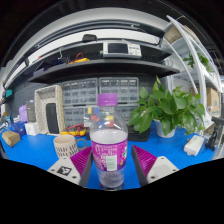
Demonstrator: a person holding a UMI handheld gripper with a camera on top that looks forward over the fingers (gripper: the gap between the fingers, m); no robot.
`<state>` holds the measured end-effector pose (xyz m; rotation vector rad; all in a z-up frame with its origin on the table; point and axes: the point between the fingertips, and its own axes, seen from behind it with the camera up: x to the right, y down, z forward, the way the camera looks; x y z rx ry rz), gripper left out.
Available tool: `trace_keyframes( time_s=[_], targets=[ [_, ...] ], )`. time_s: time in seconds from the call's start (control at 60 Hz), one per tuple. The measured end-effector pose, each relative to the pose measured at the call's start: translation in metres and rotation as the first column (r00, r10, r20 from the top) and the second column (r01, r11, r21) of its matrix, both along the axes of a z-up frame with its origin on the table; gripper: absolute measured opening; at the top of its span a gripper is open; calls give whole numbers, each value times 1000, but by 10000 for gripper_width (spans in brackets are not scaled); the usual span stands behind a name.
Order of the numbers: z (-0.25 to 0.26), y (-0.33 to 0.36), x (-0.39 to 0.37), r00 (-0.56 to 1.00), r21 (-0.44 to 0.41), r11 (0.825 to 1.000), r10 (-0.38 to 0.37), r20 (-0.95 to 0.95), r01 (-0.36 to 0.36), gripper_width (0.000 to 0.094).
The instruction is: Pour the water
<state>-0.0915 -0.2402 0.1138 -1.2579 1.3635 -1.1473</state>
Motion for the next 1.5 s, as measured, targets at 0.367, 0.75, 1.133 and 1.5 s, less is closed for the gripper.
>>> trace_keyframes(
  time_s=[0.367,0.75,1.133,1.5],
  targets=[
    [4,9,5,998,-67,998,10,67,-6,354],
    [9,5,29,999,-377,925,33,-32,-42,351],
    [22,22,125,990,-948,288,36,-133,-138,357],
    [41,66,160,987,-913,-390,51,-155,-123,357]
  ],
)
